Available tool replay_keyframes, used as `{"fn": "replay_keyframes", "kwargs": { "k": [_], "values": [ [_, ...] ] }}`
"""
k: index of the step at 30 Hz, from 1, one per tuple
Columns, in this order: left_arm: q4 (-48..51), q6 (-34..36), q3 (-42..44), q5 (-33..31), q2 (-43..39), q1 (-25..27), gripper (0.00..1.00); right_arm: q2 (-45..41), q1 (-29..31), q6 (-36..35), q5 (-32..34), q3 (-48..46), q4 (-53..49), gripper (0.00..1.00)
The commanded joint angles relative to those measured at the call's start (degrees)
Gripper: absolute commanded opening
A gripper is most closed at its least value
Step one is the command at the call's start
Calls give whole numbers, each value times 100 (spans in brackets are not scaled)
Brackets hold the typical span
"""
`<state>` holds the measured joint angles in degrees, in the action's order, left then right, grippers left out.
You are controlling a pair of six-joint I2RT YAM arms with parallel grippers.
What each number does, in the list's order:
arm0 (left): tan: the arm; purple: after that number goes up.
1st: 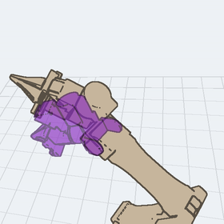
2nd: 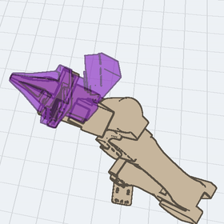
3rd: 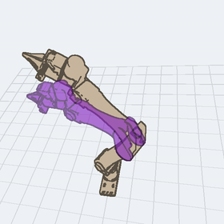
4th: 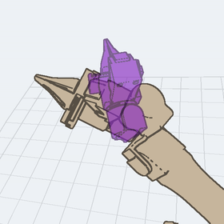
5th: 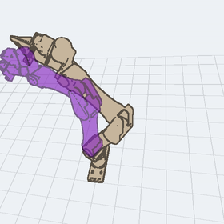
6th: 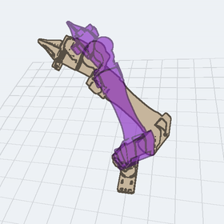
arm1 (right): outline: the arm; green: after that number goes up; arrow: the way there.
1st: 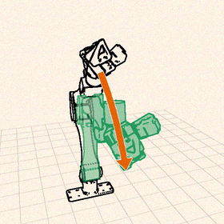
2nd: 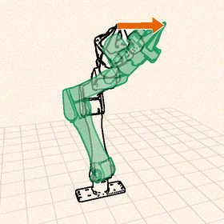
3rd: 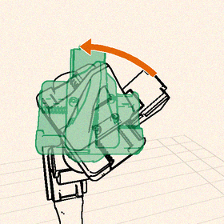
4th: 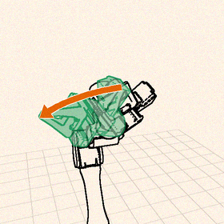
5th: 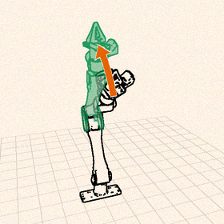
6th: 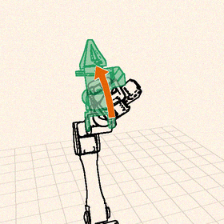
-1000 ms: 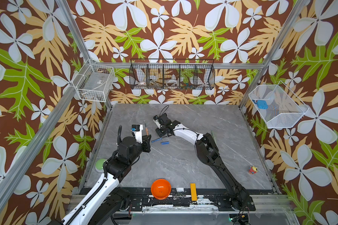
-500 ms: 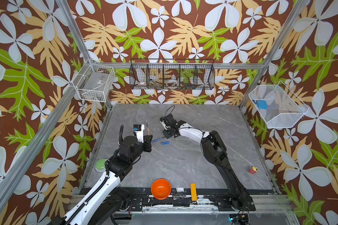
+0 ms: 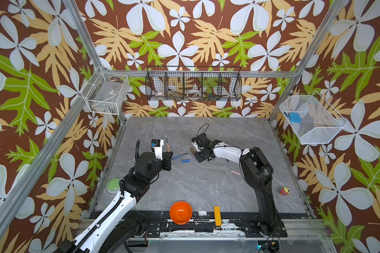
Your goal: Insert the pens into the pen caps
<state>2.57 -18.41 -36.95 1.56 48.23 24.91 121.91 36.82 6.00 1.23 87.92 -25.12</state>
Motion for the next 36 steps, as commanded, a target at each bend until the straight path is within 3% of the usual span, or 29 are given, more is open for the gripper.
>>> {"fn": "replay_keyframes", "kwargs": {
  "k": [1, 6, 11, 22, 29, 36],
  "values": [
    [-135, -20, -148, 28, 20, -3, 0, -288, -9, 56, -119, 22, 18, 37],
    [-72, 10, -225, -26, 20, -3, 0, -198, -21, 44, -175, 640, -124, 45],
    [15, 16, -234, -40, -2, -3, 0, 570, -34, 152, -609, 1582, -163, 48],
    [147, 35, -207, -121, -85, -3, 0, 1964, -52, 310, -895, 3346, -407, 48],
    [164, 26, -169, -152, -129, -3, 0, 2236, -53, 270, -1660, 3556, -493, 46],
    [157, 12, -142, -139, -153, -3, 0, 2110, -85, 193, -1763, 3288, -878, 45]
  ]
}}
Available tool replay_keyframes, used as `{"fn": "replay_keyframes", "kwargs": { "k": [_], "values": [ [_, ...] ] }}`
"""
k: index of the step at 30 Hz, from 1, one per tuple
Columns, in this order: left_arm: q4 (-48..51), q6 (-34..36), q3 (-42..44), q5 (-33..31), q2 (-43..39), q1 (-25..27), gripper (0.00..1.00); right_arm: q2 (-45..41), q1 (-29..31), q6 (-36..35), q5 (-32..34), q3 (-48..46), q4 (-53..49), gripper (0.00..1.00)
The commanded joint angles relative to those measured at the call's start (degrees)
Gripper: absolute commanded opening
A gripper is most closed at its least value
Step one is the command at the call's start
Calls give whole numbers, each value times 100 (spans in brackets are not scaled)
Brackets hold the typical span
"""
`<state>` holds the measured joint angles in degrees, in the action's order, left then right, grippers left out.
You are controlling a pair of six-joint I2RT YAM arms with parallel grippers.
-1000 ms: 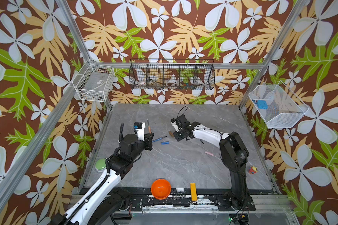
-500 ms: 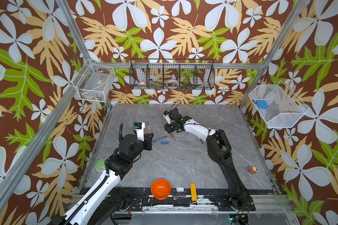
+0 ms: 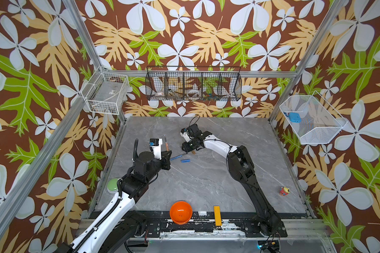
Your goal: Insert the pens into the pen caps
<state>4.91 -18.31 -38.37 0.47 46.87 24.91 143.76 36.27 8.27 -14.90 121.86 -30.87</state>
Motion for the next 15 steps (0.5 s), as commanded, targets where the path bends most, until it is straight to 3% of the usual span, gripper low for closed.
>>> {"fn": "replay_keyframes", "kwargs": {
  "k": [1, 15],
  "values": [
    [-78, 10, 13, -29, -22, -3, 0, -130, -42, -58, -224, -210, -360, 44],
    [-138, -17, 71, -3, -40, -3, 0, -1594, -335, 232, -172, -2417, -56, 44]
  ]
}}
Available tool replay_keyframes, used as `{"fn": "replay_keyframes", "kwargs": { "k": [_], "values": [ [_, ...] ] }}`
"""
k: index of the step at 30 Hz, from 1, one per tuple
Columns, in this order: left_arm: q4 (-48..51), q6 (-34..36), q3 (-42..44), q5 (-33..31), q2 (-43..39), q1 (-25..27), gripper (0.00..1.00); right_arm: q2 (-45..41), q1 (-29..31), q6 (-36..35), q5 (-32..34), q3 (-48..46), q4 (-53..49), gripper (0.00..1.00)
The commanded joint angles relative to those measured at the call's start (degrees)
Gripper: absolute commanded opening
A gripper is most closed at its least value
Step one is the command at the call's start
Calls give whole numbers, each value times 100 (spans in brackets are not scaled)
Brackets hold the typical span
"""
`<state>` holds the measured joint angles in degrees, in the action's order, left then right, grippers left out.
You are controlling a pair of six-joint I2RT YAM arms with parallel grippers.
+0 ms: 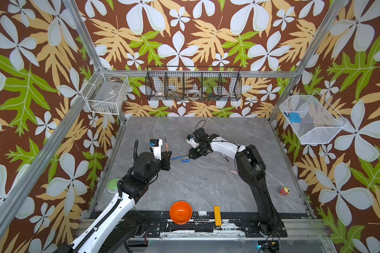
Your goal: Insert the pens into the pen caps
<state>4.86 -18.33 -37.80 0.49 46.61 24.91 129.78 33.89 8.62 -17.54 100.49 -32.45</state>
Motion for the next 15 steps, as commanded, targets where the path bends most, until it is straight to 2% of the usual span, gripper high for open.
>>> {"fn": "replay_keyframes", "kwargs": {
  "k": [1, 4, 9, 15],
  "values": [
    [-141, -19, 18, -5, -14, -2, 0, -258, -168, 267, 128, -403, 208, 45],
    [-162, -18, 27, 10, -15, -3, 0, -248, -341, 460, -5, -476, 487, 46],
    [-126, -25, -20, 14, -28, -3, 0, -196, -323, 640, -625, -252, 697, 45],
    [-95, 3, -17, -21, -30, -3, 0, -627, -279, 803, -731, -581, 1032, 44]
  ]
}}
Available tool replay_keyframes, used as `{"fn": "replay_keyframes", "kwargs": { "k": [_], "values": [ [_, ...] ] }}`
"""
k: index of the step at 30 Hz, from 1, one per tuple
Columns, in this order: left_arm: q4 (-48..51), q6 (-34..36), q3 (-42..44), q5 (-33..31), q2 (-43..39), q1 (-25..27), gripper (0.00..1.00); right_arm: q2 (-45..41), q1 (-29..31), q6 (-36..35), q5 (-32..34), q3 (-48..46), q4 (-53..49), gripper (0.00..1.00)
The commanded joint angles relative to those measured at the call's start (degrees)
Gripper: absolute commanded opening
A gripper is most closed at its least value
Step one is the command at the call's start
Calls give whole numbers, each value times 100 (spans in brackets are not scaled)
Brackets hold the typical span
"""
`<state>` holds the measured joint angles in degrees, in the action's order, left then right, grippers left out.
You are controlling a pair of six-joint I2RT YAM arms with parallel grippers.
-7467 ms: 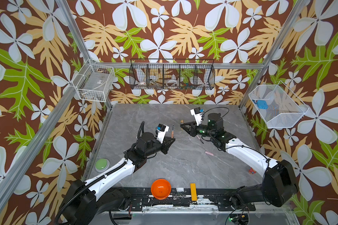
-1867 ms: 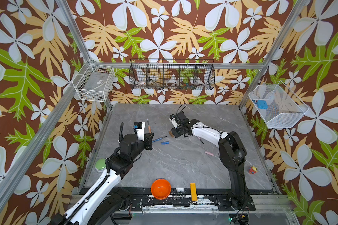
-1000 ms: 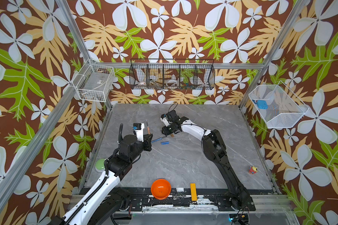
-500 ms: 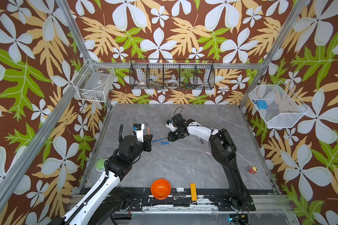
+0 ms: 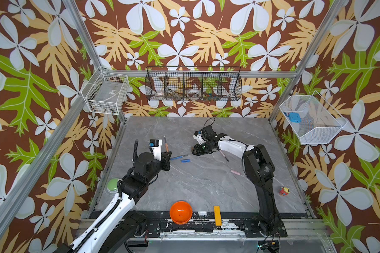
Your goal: Insert the pens into the pen caps
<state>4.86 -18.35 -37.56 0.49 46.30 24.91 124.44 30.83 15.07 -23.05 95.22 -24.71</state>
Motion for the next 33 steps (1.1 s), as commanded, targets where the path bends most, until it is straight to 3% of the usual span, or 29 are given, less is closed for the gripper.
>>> {"fn": "replay_keyframes", "kwargs": {
  "k": [1, 7, 17, 27, 33],
  "values": [
    [-87, 7, -41, -23, 6, -3, 0, -98, 54, 170, -191, -48, 281, 44],
    [-108, -14, -43, -15, 29, -3, 0, 327, 245, 198, -190, 385, 106, 45],
    [-108, 2, -33, 39, 27, -3, 0, 757, 327, 251, 377, 785, -376, 48],
    [-144, 70, -23, 65, 61, -3, 0, 757, 61, 504, 562, 525, -96, 50],
    [-102, 96, -40, 17, 28, -3, 0, 1019, -71, 558, 587, 824, -18, 51]
  ]
}}
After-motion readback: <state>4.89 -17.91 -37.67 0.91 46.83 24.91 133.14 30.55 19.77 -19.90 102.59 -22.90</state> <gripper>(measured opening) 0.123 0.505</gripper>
